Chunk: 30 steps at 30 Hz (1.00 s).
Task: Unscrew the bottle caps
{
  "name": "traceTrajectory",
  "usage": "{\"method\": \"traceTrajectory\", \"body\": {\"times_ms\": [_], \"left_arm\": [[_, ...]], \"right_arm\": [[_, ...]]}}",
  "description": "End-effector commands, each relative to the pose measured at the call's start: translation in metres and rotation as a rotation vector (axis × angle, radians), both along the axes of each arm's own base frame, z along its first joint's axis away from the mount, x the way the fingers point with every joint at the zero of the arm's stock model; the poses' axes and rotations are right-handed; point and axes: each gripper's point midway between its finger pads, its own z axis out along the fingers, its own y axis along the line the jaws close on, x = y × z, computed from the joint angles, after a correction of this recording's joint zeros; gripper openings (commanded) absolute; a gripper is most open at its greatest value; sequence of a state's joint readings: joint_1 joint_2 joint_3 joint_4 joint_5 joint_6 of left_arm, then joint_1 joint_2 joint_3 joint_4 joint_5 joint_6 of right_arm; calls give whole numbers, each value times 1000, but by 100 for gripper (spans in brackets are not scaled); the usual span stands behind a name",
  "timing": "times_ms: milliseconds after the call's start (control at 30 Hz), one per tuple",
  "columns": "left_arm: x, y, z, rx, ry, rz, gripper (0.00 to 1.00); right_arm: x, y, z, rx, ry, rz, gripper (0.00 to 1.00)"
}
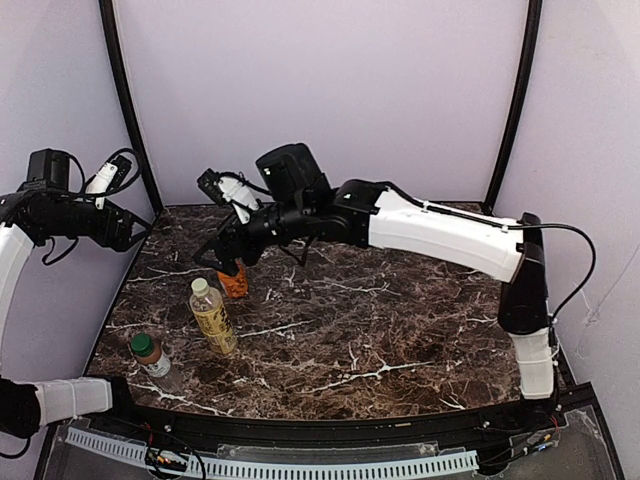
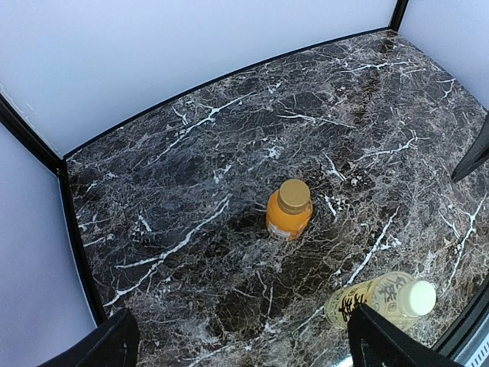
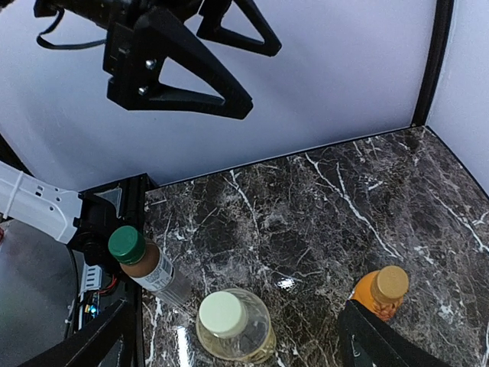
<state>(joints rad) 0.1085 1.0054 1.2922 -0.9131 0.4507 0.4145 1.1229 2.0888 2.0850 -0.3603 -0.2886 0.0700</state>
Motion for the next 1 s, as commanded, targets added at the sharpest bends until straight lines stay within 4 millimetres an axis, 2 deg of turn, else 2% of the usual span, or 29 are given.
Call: {"method": "traceTrajectory", "body": {"times_ms": [0,133,233,367,567,900,967], "left_arm": [[-18,-3,-14,-9,70,-3,96],[-17,0,-15,-4,61,14,96],[-15,-1,-13,-18,59,15,96],[-14,-5,-10,-40,60,6,96],[-14,-4,-9,-35,56,7,96],[-16,-4,-10,-35,56,5,96],[-16,-4,-10,-34,57,5,96]], "right_arm": [[-12,27,-20,-49,-39,48,91],[-29,44,-43,-83,-52,56,91],[-29,48,-58,-111,-52,34,87],[-27,49,-74,-139,-39,28,76],[-27,50,-82,-149,-30,29,59],[-21,52,-98,-177,-49,9,58],[-21,53,-100,-181,-67,16,51]]}}
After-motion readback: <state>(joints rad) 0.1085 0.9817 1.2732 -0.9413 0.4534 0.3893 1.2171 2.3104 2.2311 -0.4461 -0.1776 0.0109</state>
